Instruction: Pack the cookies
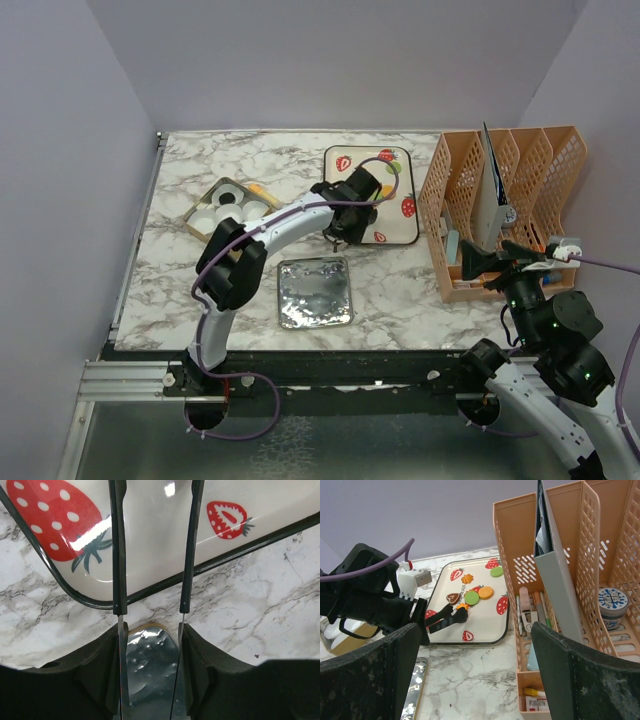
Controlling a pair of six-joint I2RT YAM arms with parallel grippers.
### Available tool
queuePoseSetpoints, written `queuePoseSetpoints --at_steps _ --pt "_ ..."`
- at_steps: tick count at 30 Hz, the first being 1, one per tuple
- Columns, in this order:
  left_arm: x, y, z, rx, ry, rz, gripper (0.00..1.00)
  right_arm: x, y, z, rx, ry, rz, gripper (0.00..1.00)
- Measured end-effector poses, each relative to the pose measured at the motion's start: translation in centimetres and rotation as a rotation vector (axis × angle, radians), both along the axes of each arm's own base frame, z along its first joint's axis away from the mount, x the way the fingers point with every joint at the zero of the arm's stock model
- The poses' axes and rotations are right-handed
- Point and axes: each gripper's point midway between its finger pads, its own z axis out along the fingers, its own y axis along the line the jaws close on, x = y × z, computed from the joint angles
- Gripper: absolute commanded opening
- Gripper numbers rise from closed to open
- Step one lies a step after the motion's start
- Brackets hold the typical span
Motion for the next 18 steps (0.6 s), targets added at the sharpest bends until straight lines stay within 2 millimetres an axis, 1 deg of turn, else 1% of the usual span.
queuePoseSetpoints --at_steps 5,10,14,18 --pt "0.8 -0.6 -0.4 0.001 -0.006 0.007 0.48 0.0 0.0 0.0 0.0 0.001 0.0 1.0" --pt "0.9 -0.7 -1.2 0.013 0.004 0.009 0.4 0.0 0.0 0.0 0.0 0.001 0.0 1.0" --pt "0.9 -0.7 -1.2 0.011 0.004 0.011 0.36 0.0 0.0 0.0 -0.001 0.001 0.0 1.0" --pt "0.8 -0.6 -1.1 0.01 0.003 0.011 0.33 0.0 0.0 0.0 -0.001 0.001 0.0 1.0"
